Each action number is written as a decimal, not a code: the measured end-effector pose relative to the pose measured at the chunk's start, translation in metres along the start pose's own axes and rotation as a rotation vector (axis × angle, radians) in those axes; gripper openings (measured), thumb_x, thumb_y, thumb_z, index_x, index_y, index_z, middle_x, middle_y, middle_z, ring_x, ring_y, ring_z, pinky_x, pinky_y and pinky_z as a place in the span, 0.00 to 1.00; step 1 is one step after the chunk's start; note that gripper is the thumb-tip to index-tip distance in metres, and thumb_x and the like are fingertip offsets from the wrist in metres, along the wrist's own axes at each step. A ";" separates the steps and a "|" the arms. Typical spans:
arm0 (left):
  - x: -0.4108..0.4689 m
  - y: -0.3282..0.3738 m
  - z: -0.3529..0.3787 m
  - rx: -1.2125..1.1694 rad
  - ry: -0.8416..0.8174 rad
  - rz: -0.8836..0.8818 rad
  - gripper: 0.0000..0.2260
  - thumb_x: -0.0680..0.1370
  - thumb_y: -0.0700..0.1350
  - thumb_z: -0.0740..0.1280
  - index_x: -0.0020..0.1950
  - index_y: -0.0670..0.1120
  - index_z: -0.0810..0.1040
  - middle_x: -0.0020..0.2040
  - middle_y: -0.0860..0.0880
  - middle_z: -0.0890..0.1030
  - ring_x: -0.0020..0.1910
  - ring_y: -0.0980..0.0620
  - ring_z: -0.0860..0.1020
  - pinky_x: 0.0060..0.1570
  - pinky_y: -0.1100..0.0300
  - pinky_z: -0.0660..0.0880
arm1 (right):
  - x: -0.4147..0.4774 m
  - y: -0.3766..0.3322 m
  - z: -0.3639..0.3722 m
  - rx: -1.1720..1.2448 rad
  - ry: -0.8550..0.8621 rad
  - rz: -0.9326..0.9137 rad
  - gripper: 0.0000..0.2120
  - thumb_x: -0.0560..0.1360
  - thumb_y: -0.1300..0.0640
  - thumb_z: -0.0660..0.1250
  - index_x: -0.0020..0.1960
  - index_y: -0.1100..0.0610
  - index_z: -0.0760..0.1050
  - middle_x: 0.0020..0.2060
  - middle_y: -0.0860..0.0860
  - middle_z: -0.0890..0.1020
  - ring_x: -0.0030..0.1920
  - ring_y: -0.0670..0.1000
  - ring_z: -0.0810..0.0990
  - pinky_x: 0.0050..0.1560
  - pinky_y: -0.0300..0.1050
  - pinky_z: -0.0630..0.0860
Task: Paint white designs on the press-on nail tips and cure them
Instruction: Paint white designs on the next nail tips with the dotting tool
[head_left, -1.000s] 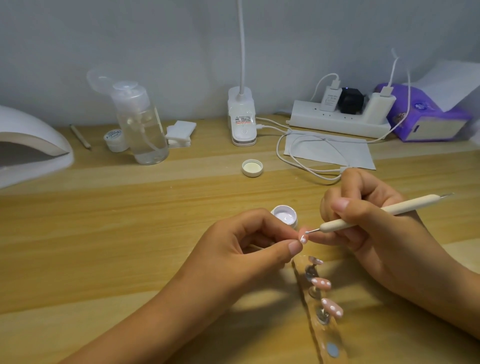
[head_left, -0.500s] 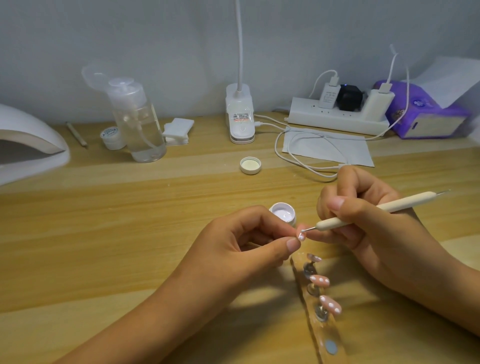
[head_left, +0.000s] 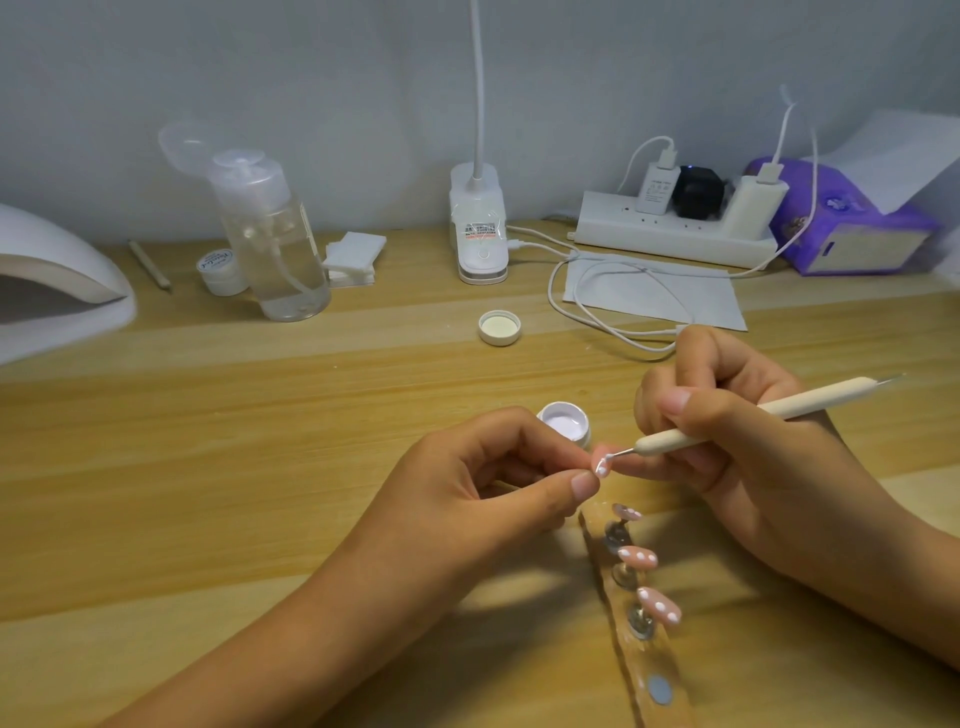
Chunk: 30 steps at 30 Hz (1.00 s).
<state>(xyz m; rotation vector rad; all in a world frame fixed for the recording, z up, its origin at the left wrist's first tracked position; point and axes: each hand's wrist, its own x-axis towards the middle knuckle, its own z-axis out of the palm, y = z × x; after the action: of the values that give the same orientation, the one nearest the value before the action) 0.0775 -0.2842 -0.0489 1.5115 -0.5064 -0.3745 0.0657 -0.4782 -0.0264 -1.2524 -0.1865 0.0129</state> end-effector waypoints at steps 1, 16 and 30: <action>0.000 0.000 0.000 0.001 0.000 -0.001 0.07 0.69 0.52 0.74 0.44 0.52 0.84 0.40 0.52 0.84 0.39 0.59 0.79 0.44 0.64 0.77 | 0.000 0.000 0.000 0.001 0.000 -0.001 0.09 0.63 0.59 0.69 0.30 0.53 0.69 0.24 0.50 0.68 0.26 0.45 0.66 0.35 0.44 0.80; 0.000 0.000 0.000 0.016 -0.003 0.002 0.07 0.69 0.52 0.73 0.44 0.52 0.84 0.41 0.52 0.84 0.39 0.59 0.79 0.45 0.63 0.77 | -0.001 0.000 -0.001 -0.019 -0.022 -0.010 0.09 0.64 0.59 0.69 0.30 0.53 0.70 0.25 0.49 0.70 0.27 0.44 0.68 0.35 0.43 0.80; 0.000 0.004 0.002 0.019 -0.013 0.014 0.05 0.71 0.49 0.74 0.44 0.51 0.84 0.37 0.56 0.82 0.37 0.60 0.77 0.42 0.66 0.75 | 0.001 0.001 -0.006 0.029 -0.032 -0.004 0.09 0.67 0.57 0.69 0.33 0.53 0.69 0.25 0.48 0.70 0.27 0.45 0.66 0.37 0.46 0.81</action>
<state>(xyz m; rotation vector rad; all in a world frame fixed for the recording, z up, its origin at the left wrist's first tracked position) 0.0757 -0.2856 -0.0451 1.5241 -0.5320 -0.3700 0.0676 -0.4836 -0.0291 -1.2234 -0.2165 0.0320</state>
